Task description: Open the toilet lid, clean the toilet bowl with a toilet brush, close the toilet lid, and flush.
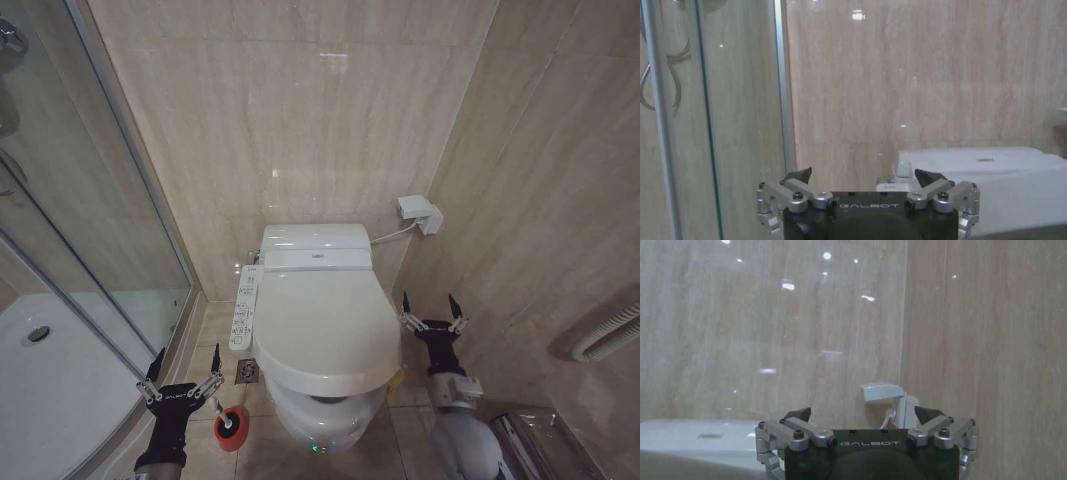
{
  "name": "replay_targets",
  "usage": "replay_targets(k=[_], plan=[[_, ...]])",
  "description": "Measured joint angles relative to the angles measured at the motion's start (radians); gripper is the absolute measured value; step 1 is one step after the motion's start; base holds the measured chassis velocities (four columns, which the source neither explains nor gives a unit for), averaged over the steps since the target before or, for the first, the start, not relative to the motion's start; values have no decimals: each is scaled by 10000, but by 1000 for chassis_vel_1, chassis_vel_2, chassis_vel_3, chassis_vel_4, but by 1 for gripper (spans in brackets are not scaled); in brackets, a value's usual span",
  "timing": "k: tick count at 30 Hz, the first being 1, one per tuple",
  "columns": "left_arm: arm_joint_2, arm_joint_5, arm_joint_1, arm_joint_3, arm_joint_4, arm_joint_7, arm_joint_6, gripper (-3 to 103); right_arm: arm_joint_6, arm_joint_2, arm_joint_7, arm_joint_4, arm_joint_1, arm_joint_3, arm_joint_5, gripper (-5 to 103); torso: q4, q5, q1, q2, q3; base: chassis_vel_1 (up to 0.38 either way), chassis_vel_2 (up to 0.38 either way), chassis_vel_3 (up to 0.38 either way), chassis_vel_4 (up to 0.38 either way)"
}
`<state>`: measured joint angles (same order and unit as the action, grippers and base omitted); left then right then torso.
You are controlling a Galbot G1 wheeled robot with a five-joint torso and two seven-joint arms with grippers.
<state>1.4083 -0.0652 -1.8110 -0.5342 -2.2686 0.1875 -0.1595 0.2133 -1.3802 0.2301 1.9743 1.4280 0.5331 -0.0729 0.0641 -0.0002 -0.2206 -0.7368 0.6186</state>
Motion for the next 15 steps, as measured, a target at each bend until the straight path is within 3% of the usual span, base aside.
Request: replay_targets(k=[15], plan=[[0,0,0,0,0,0,0,100,-168,-2,66,151,-52,-80,-110,100,-2,1,0,0,0,0,0,0,0]])
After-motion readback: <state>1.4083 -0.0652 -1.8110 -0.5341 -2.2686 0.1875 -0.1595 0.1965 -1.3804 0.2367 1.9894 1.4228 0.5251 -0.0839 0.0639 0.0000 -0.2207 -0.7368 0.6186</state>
